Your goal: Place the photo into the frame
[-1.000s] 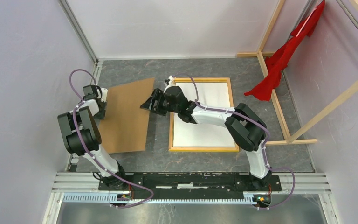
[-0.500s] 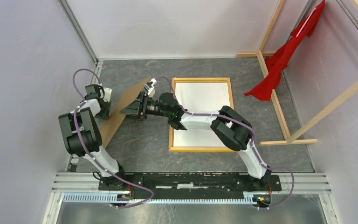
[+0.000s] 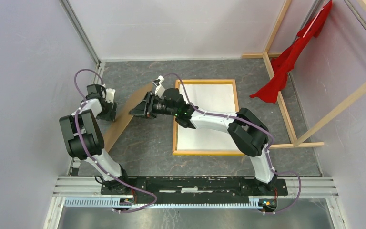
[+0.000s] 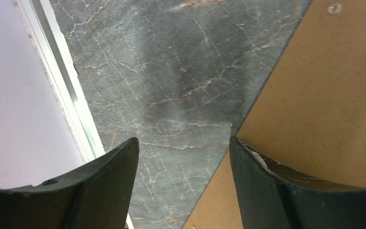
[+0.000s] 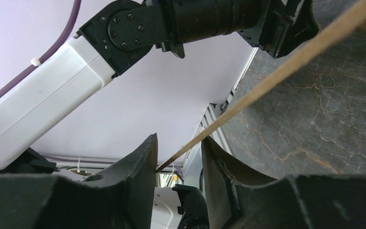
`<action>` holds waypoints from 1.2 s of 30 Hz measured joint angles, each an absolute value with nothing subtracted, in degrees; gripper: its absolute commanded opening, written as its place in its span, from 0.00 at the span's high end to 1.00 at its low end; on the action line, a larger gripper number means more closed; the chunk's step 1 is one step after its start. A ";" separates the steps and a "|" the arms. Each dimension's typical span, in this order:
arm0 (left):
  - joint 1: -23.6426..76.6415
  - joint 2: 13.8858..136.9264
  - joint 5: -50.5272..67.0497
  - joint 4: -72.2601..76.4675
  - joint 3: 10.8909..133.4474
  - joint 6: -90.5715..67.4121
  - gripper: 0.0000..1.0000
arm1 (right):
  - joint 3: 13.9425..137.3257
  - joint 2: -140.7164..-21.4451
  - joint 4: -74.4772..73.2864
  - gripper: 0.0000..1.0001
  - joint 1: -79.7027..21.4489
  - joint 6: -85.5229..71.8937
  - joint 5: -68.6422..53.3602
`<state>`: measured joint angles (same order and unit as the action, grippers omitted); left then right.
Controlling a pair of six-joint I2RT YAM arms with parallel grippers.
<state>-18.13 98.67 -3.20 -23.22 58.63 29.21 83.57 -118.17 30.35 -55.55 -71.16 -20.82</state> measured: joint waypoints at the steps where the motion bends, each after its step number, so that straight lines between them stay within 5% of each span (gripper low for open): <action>1: -18.15 98.65 -2.63 -24.12 59.27 29.23 0.19 | 84.14 -117.91 28.91 0.65 -55.42 -70.76 -20.75; 12: -16.45 91.48 4.14 -32.21 61.56 29.89 0.14 | 86.54 -117.58 12.56 0.69 -54.24 -68.29 -18.61; 16: -15.88 91.46 5.43 -34.26 62.06 29.93 0.01 | 86.54 -117.71 7.35 1.00 -53.93 -67.31 -16.75; 29: -15.35 73.67 26.79 -43.00 65.71 46.96 0.00 | 104.79 -126.23 -2.28 1.00 -43.94 -70.43 -17.06; 36: -15.33 61.25 39.48 -49.28 65.36 66.70 0.00 | 102.45 -125.56 -0.34 1.00 -35.03 -73.63 -16.10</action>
<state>-15.33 61.25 39.48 -49.28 65.36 66.70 102.45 -125.56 -0.34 -35.03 -73.63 -16.10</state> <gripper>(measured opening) 0.997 0.021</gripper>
